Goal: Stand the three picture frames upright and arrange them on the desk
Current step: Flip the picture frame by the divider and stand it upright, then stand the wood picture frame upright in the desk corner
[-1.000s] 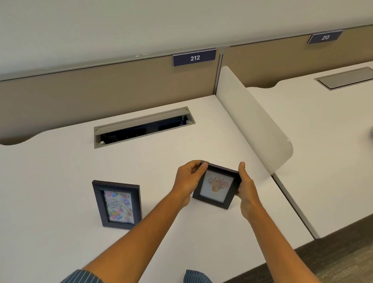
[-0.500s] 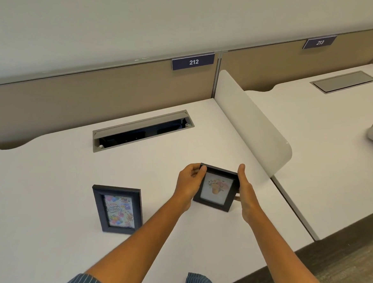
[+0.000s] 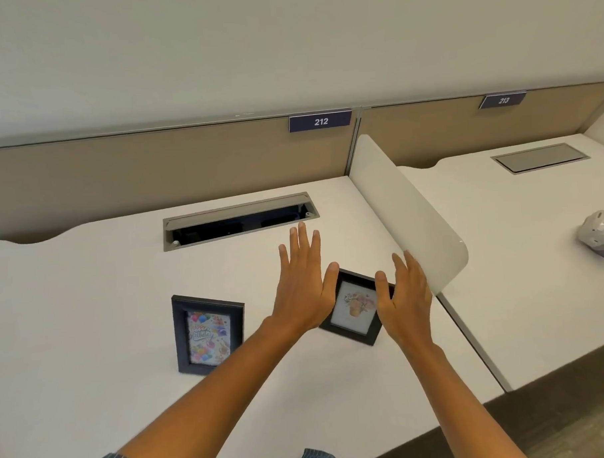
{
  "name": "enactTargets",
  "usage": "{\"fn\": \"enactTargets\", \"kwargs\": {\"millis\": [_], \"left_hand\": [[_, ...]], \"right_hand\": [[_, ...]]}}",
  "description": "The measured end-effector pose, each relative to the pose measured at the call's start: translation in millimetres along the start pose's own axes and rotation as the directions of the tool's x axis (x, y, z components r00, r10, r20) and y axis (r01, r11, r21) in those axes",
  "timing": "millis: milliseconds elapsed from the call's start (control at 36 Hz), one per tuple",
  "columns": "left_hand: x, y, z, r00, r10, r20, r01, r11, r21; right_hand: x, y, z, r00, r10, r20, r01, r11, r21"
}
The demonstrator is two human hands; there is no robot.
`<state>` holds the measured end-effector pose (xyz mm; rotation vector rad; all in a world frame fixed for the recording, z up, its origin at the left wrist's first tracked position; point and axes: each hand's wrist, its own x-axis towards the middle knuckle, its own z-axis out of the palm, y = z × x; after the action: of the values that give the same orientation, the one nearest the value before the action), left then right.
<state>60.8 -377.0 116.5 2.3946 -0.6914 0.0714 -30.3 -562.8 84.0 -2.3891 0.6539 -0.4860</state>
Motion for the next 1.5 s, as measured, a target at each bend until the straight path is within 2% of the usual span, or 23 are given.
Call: {"fn": "enactTargets", "kwargs": {"millis": [111,250,500,750,972,1250,1361,1500], "left_hand": [[-9.5,-9.3,-26.9,0.997,0.066,-0.039,-0.061,0.99,0.13],[-20.9,-33.2,-66.3,0.994,0.062,-0.086,-0.042,0.976,0.214],[-57.0,-104.2,-140.2,0.984,-0.075,-0.16,0.122,0.943,0.311],[-131.9,-182.6,-199.4,0.941,-0.253,-0.227,0.32,0.882,0.346],[-213.9,-245.6,-243.4,0.881,-0.367,-0.299,0.455,0.829,0.323],[-317.5,-311.9,-276.5,0.766,-0.514,-0.386,0.63,0.722,0.286],[-357.1,-330.3,-283.8,0.707,-0.589,-0.391,0.698,0.672,0.249],[-408.6,-352.3,-280.2,0.67,-0.637,-0.381,0.738,0.627,0.25]], "right_hand": [[0.1,-21.5,3.4,0.99,-0.138,0.016,0.139,0.987,-0.076],[0.0,-56.4,16.6,0.963,-0.264,0.052,0.269,0.957,-0.114],[-15.4,-129.4,56.7,0.895,-0.419,0.152,0.438,0.89,-0.13],[-49.8,-204.5,105.5,0.805,-0.522,0.28,0.566,0.818,-0.103],[-96.9,-269.2,154.7,0.703,-0.603,0.376,0.647,0.762,0.011],[-173.8,-335.4,220.3,0.529,-0.686,0.5,0.748,0.655,0.106],[-207.9,-356.6,245.9,0.463,-0.705,0.537,0.771,0.619,0.147],[-253.9,-378.8,275.8,0.369,-0.723,0.584,0.797,0.569,0.202]]}}
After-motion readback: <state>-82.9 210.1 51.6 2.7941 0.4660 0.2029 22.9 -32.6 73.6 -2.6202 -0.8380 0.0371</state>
